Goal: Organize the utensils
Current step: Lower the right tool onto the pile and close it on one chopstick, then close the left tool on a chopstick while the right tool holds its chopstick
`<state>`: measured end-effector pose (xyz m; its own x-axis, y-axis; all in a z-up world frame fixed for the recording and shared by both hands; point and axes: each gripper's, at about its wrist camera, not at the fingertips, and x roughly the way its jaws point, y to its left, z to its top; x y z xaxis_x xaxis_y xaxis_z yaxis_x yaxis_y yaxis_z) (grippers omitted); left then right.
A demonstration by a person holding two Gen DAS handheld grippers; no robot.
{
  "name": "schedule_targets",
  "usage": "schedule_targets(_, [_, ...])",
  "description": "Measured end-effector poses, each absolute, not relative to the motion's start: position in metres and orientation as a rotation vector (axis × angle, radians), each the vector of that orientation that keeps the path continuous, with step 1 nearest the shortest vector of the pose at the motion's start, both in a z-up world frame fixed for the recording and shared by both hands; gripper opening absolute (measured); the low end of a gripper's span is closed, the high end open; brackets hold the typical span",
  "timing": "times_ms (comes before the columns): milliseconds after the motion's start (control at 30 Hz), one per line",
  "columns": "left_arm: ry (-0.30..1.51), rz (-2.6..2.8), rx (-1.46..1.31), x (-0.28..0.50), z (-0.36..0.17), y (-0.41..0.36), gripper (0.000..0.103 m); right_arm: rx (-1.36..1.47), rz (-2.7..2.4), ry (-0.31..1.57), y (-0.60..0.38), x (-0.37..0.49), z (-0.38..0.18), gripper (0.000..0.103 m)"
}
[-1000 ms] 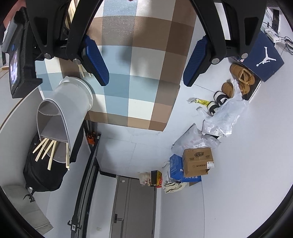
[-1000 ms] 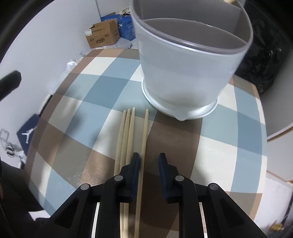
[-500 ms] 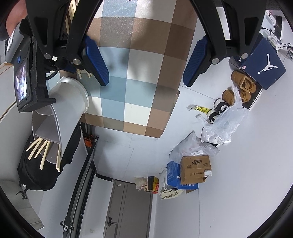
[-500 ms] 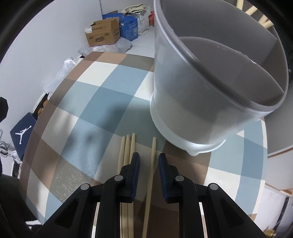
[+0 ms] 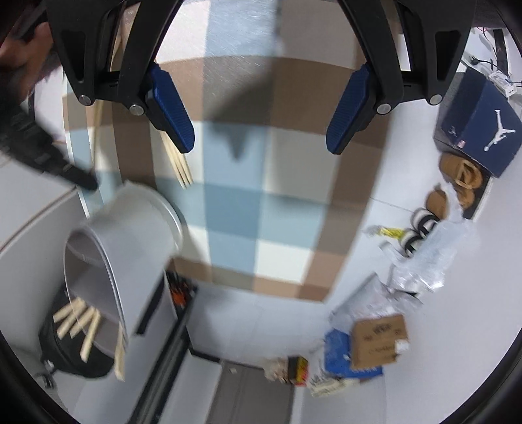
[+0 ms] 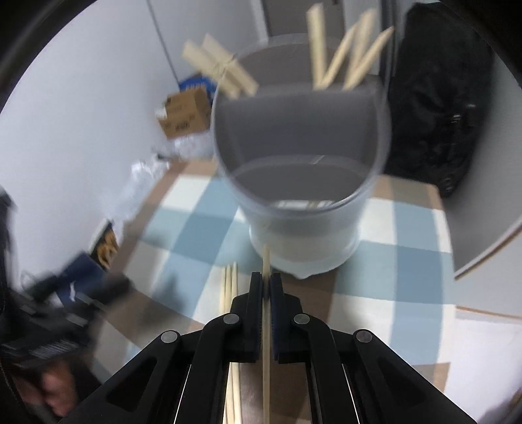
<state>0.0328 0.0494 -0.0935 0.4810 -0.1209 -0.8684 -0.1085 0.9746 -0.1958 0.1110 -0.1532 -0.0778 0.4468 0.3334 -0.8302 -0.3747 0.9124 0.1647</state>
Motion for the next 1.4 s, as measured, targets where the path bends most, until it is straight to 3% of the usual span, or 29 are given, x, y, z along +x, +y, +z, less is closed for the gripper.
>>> schedule_targets(567, [1.220,-0.058,-0.187,0.024,-0.119,-0.013,0.079,0.115,0.553,0.773,-0.230,0.070,-0.013,0.003])
schedule_targets(767, [1.214,0.000,-0.108,0.021,-0.120,-0.021,0.070,0.163,0.569,0.762,-0.241,0.066,-0.015,0.004])
schedule_targets(1067, [1.231,0.051,-0.080,0.022,-0.122,-0.016,0.067,0.200,0.586,0.756,-0.250,0.064,-0.016,0.004])
schedule_targets(1267, [1.241,0.033,-0.228,0.033,-0.119,-0.007,0.067,0.245,0.580,0.747,-0.257,0.066,-0.016,0.004])
schedule_targets(1400, [1.247,0.034,-0.125,0.036,-0.124,-0.019,0.067,0.260,0.571,0.748,-0.262,0.066,-0.016,0.004])
